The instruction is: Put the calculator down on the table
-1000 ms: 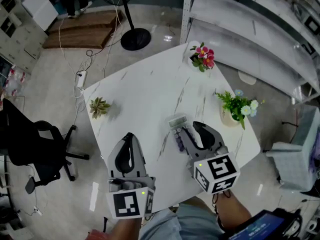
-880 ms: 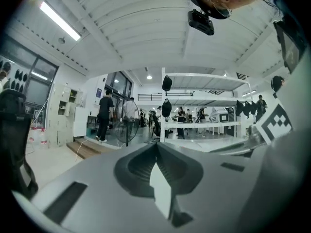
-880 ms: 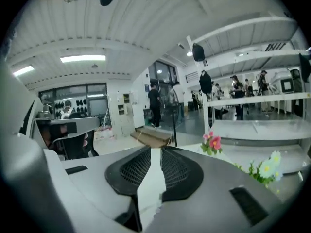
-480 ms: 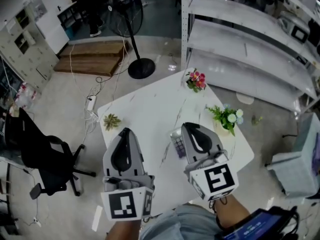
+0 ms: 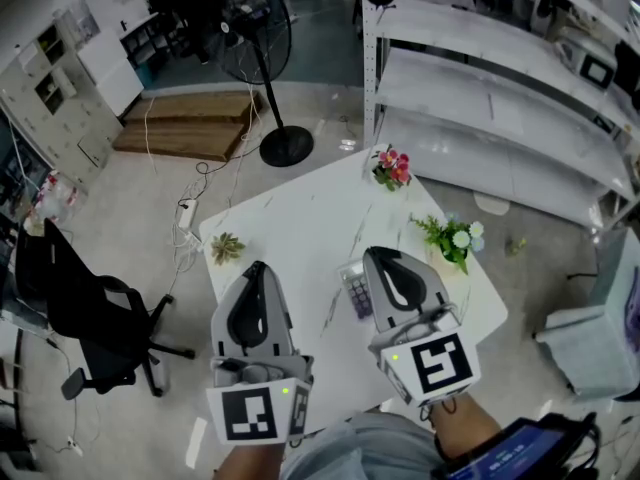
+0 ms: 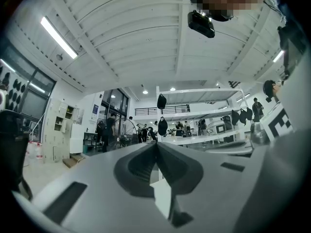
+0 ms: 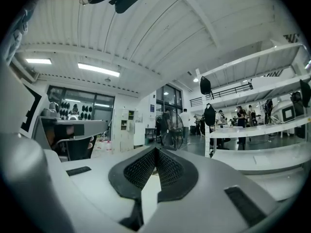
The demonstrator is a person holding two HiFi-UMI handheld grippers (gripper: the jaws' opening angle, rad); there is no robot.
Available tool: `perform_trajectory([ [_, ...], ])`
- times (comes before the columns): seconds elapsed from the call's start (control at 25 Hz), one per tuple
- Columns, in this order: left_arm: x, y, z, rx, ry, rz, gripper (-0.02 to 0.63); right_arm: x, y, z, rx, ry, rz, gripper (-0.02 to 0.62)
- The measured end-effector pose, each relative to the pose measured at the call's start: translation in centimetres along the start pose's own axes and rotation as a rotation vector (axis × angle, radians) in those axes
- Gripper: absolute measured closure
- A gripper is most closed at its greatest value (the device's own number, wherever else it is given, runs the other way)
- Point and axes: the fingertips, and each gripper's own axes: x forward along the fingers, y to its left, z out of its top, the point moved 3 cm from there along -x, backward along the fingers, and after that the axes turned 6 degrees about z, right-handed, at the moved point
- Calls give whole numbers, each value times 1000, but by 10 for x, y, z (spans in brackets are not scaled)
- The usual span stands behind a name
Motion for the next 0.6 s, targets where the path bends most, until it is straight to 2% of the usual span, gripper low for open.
perform_trajectory([
  [0.6,3,-3,-5,2,9,-8,598,1,-1,-3,2,3,-11,580],
])
